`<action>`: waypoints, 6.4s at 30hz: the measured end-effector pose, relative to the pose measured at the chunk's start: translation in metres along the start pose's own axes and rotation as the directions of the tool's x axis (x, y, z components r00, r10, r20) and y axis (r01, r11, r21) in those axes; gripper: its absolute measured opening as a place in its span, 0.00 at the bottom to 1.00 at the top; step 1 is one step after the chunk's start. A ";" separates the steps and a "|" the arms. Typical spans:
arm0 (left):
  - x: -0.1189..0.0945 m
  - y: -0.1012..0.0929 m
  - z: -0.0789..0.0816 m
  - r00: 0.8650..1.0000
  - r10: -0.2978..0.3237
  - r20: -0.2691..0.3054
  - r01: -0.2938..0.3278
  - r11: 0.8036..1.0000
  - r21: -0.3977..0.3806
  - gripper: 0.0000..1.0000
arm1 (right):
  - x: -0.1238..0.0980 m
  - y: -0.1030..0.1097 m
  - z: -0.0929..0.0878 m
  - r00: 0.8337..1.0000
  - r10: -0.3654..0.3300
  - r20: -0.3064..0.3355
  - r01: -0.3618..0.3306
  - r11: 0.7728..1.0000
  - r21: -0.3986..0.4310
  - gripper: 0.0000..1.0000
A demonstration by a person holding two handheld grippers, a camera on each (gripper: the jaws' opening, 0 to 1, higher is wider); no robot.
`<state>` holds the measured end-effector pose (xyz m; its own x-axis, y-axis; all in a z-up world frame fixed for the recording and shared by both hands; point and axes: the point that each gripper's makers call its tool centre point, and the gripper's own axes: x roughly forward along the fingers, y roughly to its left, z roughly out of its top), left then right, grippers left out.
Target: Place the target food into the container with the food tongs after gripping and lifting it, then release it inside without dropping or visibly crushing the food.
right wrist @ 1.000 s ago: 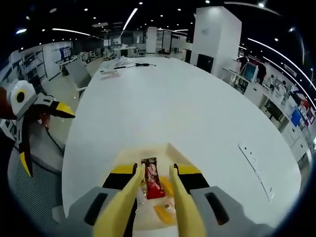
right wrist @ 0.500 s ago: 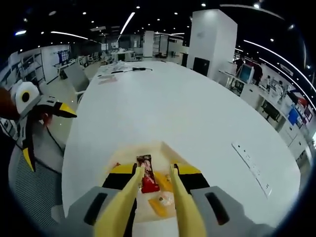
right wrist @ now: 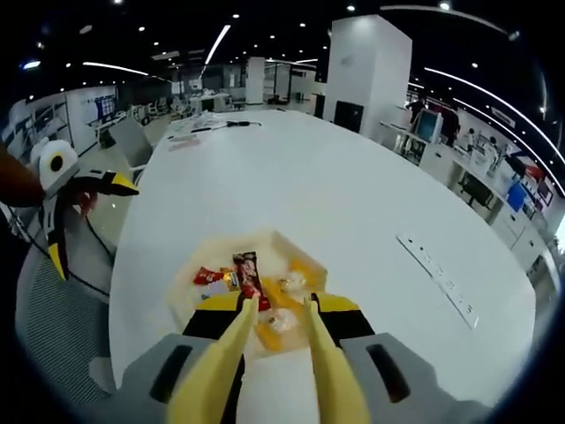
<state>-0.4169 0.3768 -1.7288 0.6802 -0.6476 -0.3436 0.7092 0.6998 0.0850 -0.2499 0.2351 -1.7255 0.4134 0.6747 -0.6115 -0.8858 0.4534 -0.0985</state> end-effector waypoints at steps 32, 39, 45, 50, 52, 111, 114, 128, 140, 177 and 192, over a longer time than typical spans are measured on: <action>0.001 -0.004 -0.003 1.000 -0.018 -0.014 0.018 1.000 0.000 0.98 | -0.090 -0.074 -0.102 0.978 -0.195 -0.070 0.201 0.976 0.087 0.29; 0.001 -0.003 -0.003 1.000 -0.018 -0.015 0.017 1.000 -0.003 0.98 | -0.091 -0.079 -0.103 0.978 -0.200 -0.060 0.205 0.976 0.075 0.29; 0.001 -0.004 -0.004 1.000 -0.021 -0.021 0.020 1.000 -0.005 0.98 | -0.089 -0.081 -0.104 0.979 -0.198 -0.052 0.202 0.976 0.079 0.29; 0.002 -0.004 -0.006 0.999 -0.024 -0.028 0.024 1.000 -0.008 0.98 | -0.084 -0.083 -0.110 0.979 -0.196 -0.047 0.200 0.976 0.086 0.29; 0.002 -0.005 -0.007 0.999 -0.026 -0.032 0.025 1.000 -0.010 0.98 | -0.081 -0.086 -0.113 0.980 -0.196 -0.042 0.200 0.975 0.098 0.29; 0.003 0.001 -0.002 1.000 0.014 -0.013 -0.013 1.000 0.028 0.99 | -0.027 -0.087 -0.171 0.956 -0.287 -0.066 0.294 0.926 0.237 0.22; 0.003 0.001 -0.002 1.000 0.015 -0.012 -0.015 0.999 0.030 0.99 | -0.027 -0.087 -0.171 0.957 -0.281 -0.072 0.290 0.928 0.233 0.21; 0.003 0.002 -0.001 1.000 0.017 -0.007 -0.017 0.999 0.035 0.99 | -0.026 -0.091 -0.165 0.961 -0.222 -0.163 0.266 0.902 0.341 0.22; 0.000 0.003 0.004 0.999 0.028 0.021 -0.028 0.999 0.040 0.99 | -0.047 -0.099 -0.131 0.963 -0.222 -0.153 0.260 0.915 0.309 0.22; -0.001 -0.008 0.010 0.999 -0.022 0.045 0.019 0.998 0.060 0.99 | -0.084 -0.094 -0.057 0.964 -0.243 -0.108 0.263 0.929 0.259 0.23; -0.001 -0.004 0.009 0.999 -0.008 0.040 0.006 0.999 0.049 0.99 | -0.040 -0.070 -0.033 0.978 -0.185 -0.101 0.202 0.957 0.208 0.23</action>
<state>-0.4185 0.3723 -1.7205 0.6813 -0.6649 -0.3062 0.7216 0.6804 0.1283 -0.2109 0.1571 -1.7197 0.5465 0.5169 -0.6589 -0.7204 0.6914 -0.0551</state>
